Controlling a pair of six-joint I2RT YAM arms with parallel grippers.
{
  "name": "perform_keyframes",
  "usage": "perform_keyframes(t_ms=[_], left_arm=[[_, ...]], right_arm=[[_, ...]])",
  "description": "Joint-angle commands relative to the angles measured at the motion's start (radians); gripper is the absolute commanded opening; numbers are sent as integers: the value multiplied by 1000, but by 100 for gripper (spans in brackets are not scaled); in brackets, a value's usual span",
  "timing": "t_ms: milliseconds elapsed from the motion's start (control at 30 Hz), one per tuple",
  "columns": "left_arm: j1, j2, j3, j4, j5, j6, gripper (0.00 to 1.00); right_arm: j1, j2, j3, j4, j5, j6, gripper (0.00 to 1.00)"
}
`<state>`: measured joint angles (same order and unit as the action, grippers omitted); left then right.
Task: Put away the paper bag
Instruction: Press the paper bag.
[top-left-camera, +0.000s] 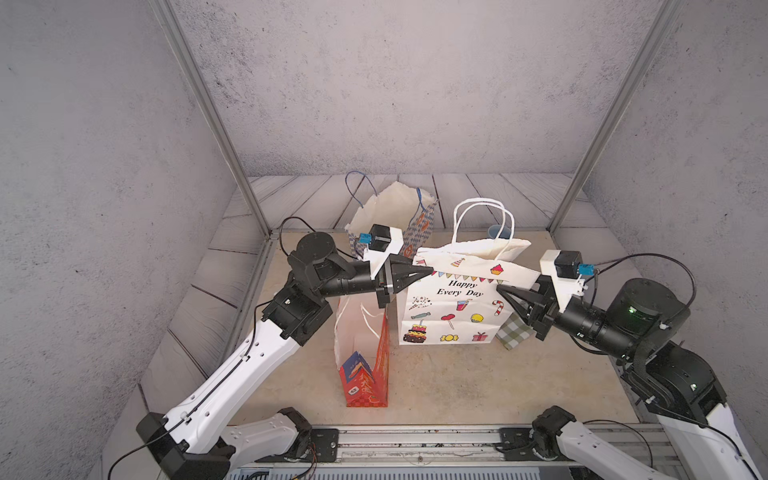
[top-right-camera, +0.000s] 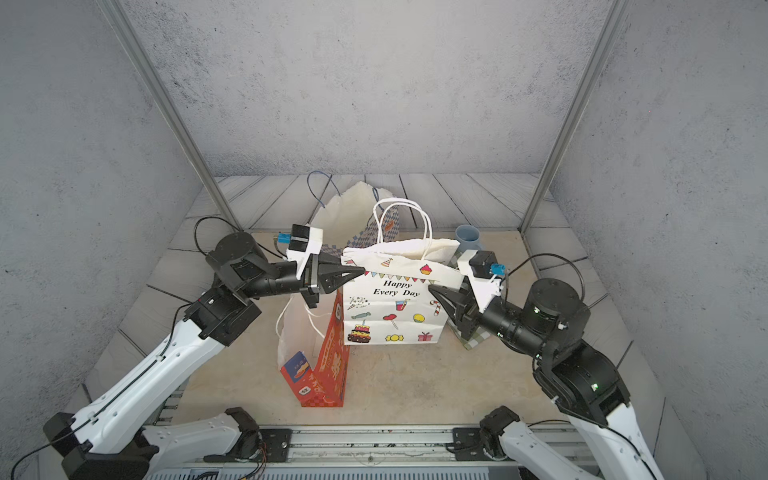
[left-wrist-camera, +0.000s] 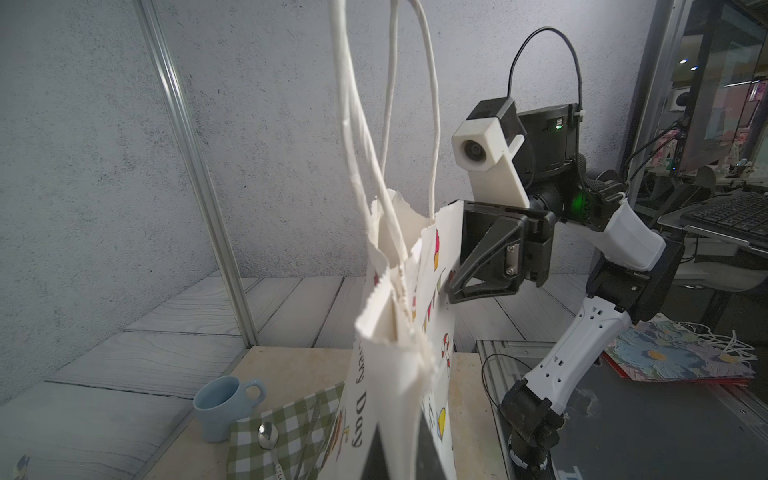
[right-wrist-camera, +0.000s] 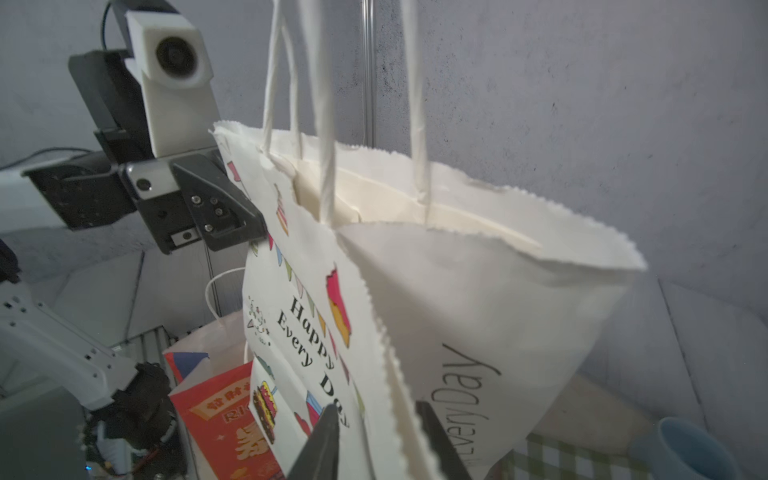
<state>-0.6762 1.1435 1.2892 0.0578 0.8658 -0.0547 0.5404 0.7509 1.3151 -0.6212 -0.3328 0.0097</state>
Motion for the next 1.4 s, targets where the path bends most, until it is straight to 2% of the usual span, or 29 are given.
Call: perform_keyframes(t_ms=[0,100,233,333,467,633,767,900,1067,1367], left_arm=[[-3,-12,11,47,-19,7,0],[-3,-12,11,42,-25,16,0],[-3,-10,13,40,-5,18,0],[-3,-13,12,30,37,19,0],[-3,-14,9,31,117,-6,0],[-6,-17,0,125,234,-116,0],[-8,-18,-5,226,300,-232,0],[-11,-15,3,303,318,-305,0],[-14,-4,21,308,341,-344,0],[-14,2,9,267,314,-327,0]], right_arm=[[3,-25,42,-76,123,-21,50],[3,-58,66,-141,245,-65,66],[1,-66,100,-217,313,-134,85],[1,-35,154,-248,265,-154,91],[2,-9,185,-205,121,-150,97],[3,22,213,-189,40,-140,100],[2,23,221,-156,-104,-103,99],[3,26,197,-95,-259,-23,99],[2,-5,134,36,-325,37,86],[3,6,132,57,-391,61,57]])
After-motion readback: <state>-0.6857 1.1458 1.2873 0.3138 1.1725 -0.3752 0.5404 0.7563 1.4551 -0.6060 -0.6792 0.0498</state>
